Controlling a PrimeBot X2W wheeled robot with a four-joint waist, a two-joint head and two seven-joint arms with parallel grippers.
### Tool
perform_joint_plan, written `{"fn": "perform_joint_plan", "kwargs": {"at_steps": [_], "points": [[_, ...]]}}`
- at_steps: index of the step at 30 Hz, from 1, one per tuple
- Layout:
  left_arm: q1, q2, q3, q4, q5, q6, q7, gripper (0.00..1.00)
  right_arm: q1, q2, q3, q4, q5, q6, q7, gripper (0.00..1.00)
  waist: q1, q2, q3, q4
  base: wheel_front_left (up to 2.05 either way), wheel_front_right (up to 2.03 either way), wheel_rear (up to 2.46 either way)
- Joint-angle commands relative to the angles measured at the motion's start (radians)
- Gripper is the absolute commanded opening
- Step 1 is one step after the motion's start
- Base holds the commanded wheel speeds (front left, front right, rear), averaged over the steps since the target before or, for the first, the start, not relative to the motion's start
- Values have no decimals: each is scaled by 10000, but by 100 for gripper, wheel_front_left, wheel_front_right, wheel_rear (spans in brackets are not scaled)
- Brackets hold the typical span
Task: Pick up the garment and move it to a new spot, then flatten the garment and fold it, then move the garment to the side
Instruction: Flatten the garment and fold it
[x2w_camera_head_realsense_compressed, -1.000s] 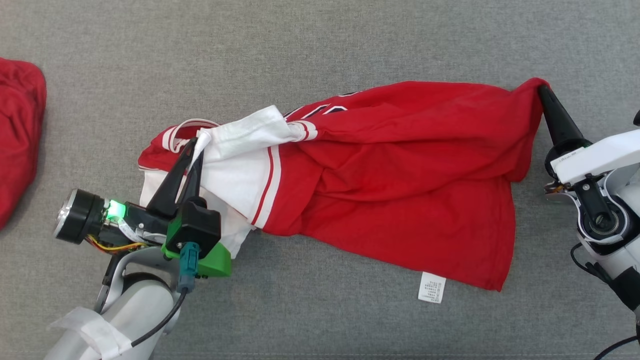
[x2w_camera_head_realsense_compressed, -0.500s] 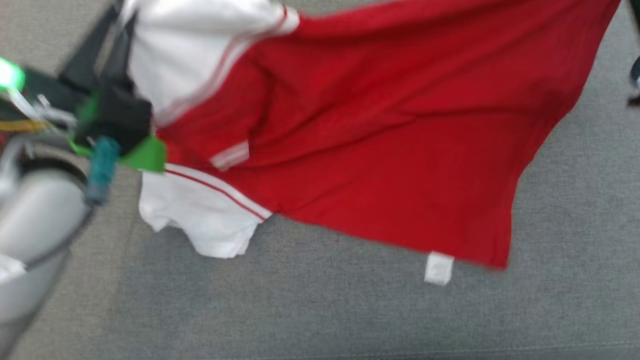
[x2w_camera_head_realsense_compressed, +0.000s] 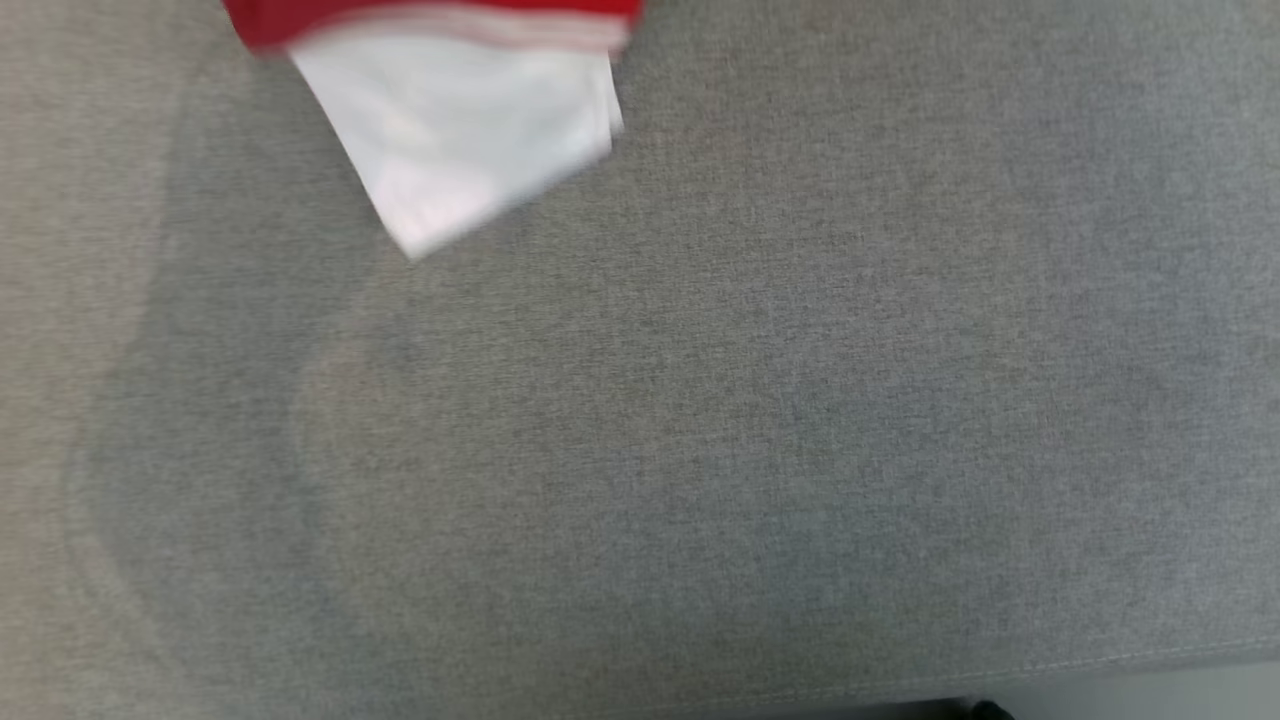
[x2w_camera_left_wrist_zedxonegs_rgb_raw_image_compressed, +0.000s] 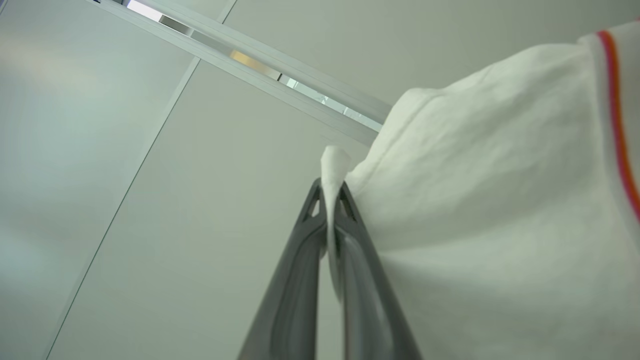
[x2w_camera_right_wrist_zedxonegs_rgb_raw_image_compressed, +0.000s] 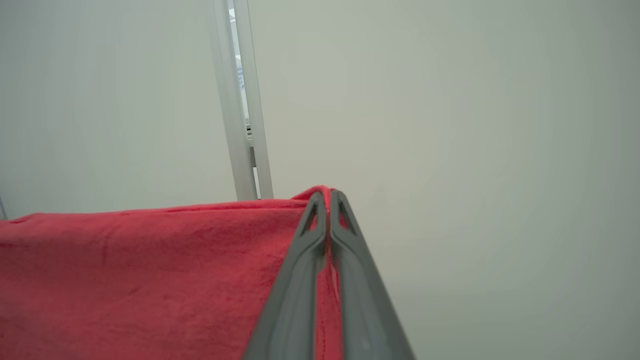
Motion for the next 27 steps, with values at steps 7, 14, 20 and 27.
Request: {"fn": "perform_joint_plan", "kwargs": {"at_steps": [7,14,20,27], "points": [[-2820,-851,-173,1182,391,1062,-997,0,-1713,219,250,798,-1120,-11,-591,0,-2,0,1532,-347,0,0,0],[-1045,-327,-771,-329,-593,1617,-989,0,-869,24,18,380,-1639,-11,-619,0,-2,0,2110,280,0,0,0],[2091,59,-1212,-1784,-1716,2333,-995,0,1239,39,-551,-11,-1719,-12,-623,0,-2,0,1610,595,0,0,0],[6224,1058,-1391,-3330,-2870,3010,-996,0,5110,89,-1681,-1007,-1265,-11,-624,0,-2,0,-146,562,0,0,0]]}}
